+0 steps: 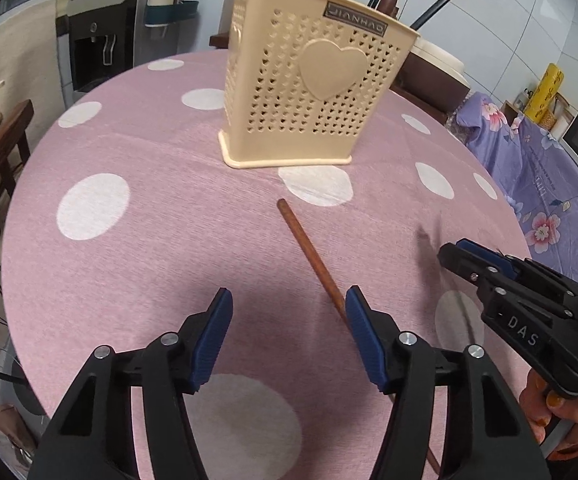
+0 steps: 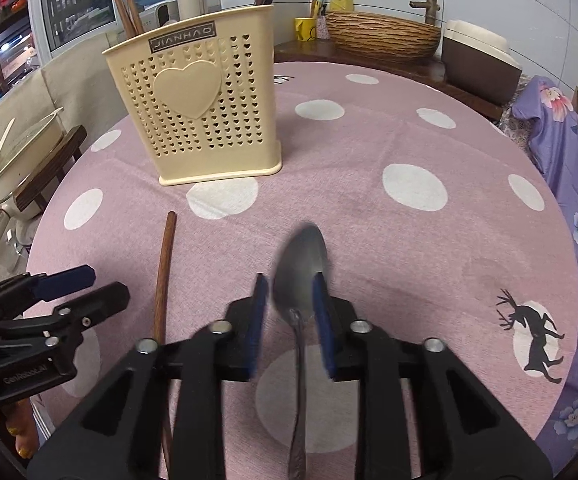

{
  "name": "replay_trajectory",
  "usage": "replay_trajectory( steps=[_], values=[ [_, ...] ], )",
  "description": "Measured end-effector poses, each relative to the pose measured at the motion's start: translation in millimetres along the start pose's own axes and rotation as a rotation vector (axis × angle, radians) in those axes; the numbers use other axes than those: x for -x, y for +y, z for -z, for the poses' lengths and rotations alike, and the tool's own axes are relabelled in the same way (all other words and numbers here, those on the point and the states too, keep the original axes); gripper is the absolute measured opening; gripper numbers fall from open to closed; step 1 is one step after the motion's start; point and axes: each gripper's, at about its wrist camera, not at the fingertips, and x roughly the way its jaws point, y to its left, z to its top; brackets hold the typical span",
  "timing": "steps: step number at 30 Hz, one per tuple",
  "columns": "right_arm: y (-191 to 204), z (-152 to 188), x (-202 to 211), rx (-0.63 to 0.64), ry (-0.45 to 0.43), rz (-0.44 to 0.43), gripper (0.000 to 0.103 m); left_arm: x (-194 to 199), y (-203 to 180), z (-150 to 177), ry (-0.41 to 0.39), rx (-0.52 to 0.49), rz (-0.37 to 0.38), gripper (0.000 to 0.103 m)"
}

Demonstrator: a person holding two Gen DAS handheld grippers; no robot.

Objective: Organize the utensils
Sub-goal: 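Move the left tool to the brown chopstick and close on it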

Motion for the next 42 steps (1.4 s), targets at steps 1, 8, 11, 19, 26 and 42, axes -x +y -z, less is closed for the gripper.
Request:
replay_trajectory(
  steps=[1, 8, 11, 19, 26, 42],
  values=[
    [-1, 0, 1, -0.004, -0.002, -0.002, 0.022, -2, -1, -1, 0.005, 0.006, 0.003, 0.058],
    [-1, 3, -2, 0.003, -0.002, -0.011, 0.021, -2, -1, -3, -0.011, 0.005, -0.018, 0.057],
    [-1, 2, 0, 0.004, -0.009, -0.012, 0.022, 3, 2, -3, -0.024, 0.006, -0.025, 0.057],
    [-8, 2, 1, -0.024, -0.010, -0.003, 0.032, 4, 4, -4, -0.021, 0.012, -0.029, 0.057],
    [-12, 4, 1, -0.033, -0.003, 0.001, 0.032, -3, -1, -5, -0.002, 0.023, -0.026, 0.057],
    [-15, 4, 4, -0.042, -0.003, 0.004, 0.046, -47, -25, -41, 0.046, -0.109, -0.130, 0.019]
  ],
)
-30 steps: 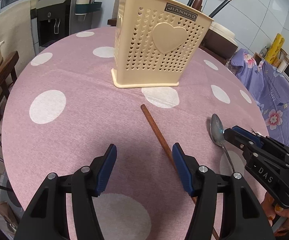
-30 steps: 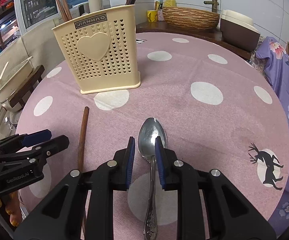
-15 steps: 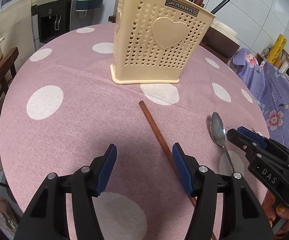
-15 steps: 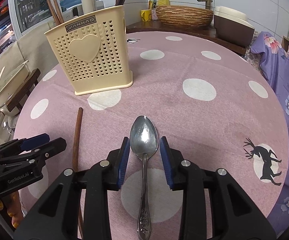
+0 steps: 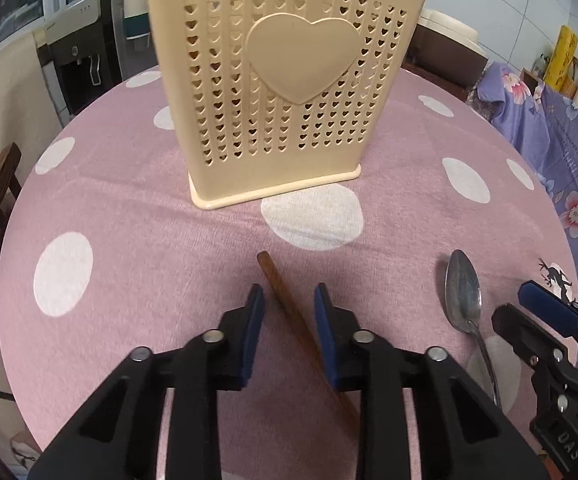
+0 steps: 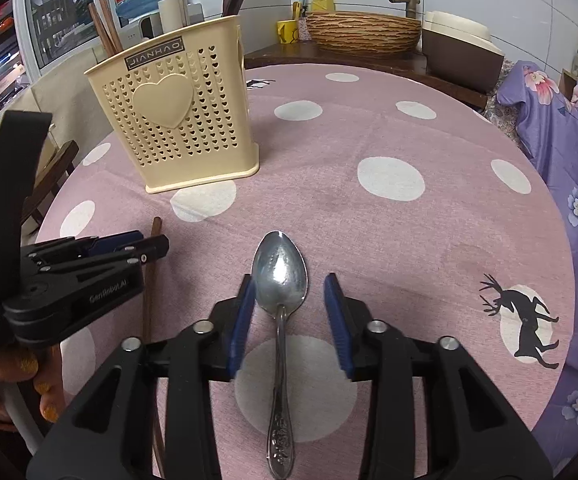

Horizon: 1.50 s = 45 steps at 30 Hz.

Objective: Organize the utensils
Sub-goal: 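Move the left tool to the brown chopstick and close on it, then lift the chopstick with the left tool while the right tool lifts the steel spoon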

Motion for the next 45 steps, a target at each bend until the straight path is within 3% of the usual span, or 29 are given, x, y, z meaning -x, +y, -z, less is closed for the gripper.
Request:
replay_trajectory(
  steps=[1, 16, 34, 36, 40, 45],
  values=[
    [1, 0, 0, 0.004, 0.001, -0.003, 0.047, -1, 0, -1, 0.001, -0.004, -0.005, 0.014],
    [14, 5, -32, 0.072, 0.096, 0.013, 0.051, -6, 3, -11, 0.012, 0.007, 0.026, 0.012],
    [20, -5, -44, 0.127, 0.080, 0.025, 0.051, -2, -5, -6, 0.001, -0.010, 0.000, 0.012],
    [21, -6, -45, 0.130, 0.080, 0.022, 0.050, -3, -6, -6, 0.000, -0.017, -0.007, 0.012],
    [26, -6, -44, 0.146, 0.082, 0.014, 0.038, -4, -9, -7, -0.005, -0.021, -0.010, 0.012],
    [27, -7, -44, 0.147, 0.080, 0.019, 0.038, -5, -9, -8, -0.007, -0.012, -0.005, 0.012]
  ],
)
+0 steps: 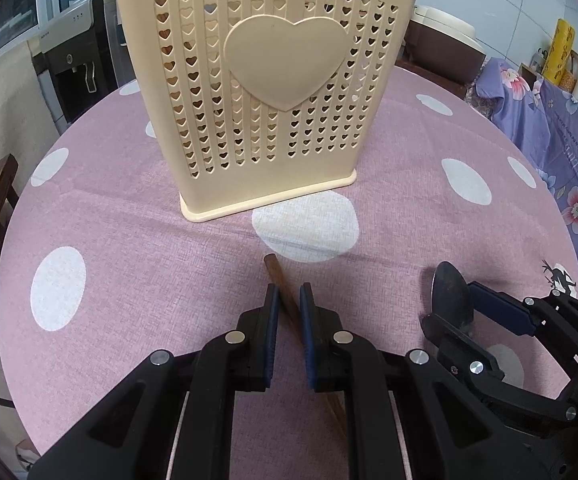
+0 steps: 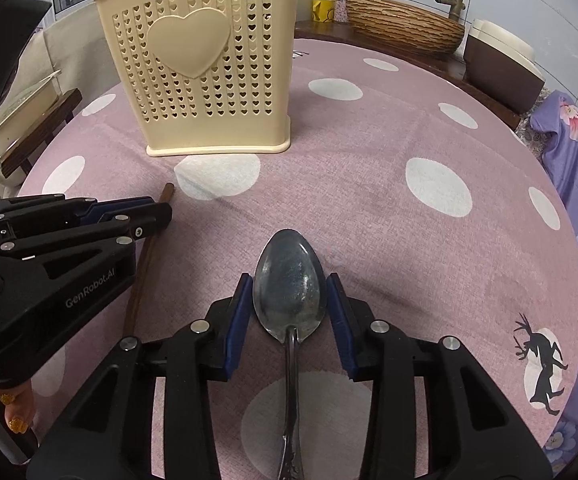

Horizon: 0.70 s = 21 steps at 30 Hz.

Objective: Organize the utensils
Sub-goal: 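Lift the chopstick with the left tool while the right tool lifts the steel spoon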

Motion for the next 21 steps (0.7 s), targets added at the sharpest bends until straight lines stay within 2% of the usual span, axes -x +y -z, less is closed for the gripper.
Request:
replay_trajectory(
  steps=[10, 21],
  values=[
    [-6, -4, 6, -0.030, -0.028, -0.022, 0.038, 4, 8, -1, -0.019, 0.033, 0.027, 0.009],
    [-15, -14, 49, -0.108, -0.131, -0.118, 0.038, 49, 23, -8, -0.127, 0.068, 0.090, 0.008]
  ],
)
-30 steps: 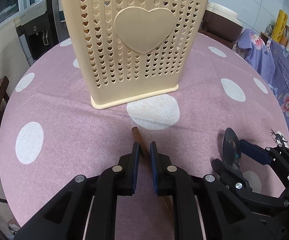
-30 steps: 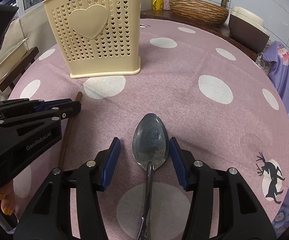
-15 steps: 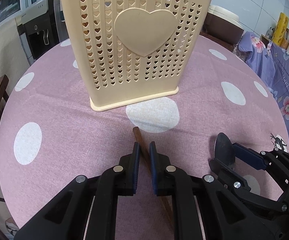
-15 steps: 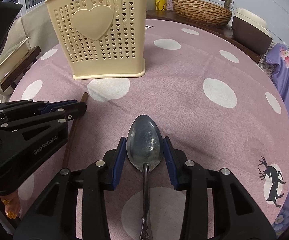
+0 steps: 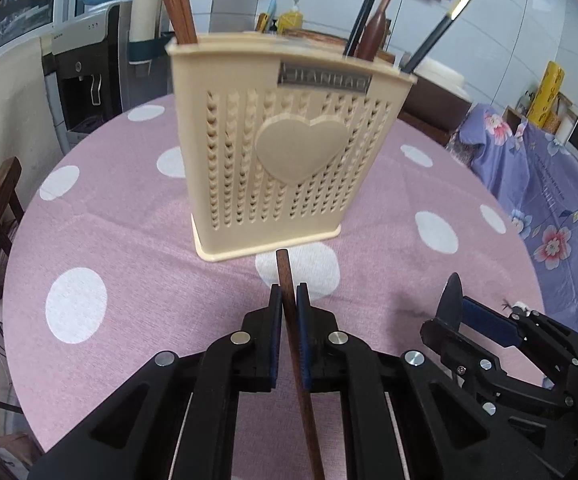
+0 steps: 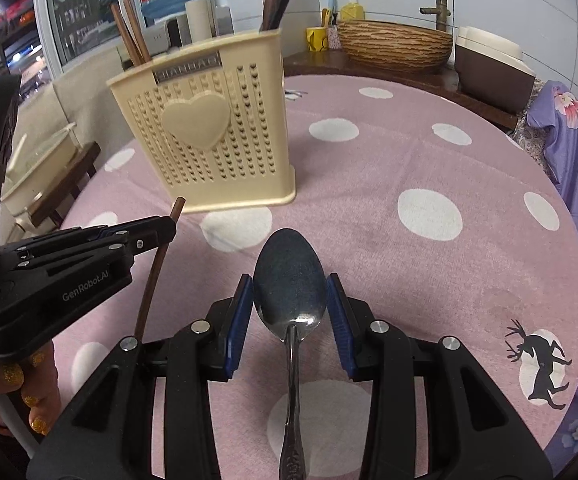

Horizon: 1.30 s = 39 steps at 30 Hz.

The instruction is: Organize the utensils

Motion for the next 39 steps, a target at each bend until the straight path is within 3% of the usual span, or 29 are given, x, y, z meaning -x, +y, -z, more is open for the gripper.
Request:
replay_trajectory(
  steps=[6, 19, 36, 37, 39],
  values=[
    [0, -12, 31, -0.038, -0.065, -0.068, 0.038, 37, 0, -12, -0.090, 0.008, 0.043, 0.008],
    [18, -26, 67, 0.005, -0.121, -0.096, 0.038, 104, -6, -27, -0.264, -0.020, 0.086, 0.007],
    [25, -32, 74, 0.011, -0.141, -0.114, 0.038, 123, 1, -32, -0.307, -0.010, 0.116, 0.007],
    [26, -32, 74, 0.012, -0.143, -0.114, 0.038, 124, 0, -32, -0.310, -0.011, 0.116, 0.001],
    [28, -34, 75, 0.018, -0.147, -0.115, 0.038, 126, 0, -34, -0.318, -0.014, 0.116, 0.001]
  ],
)
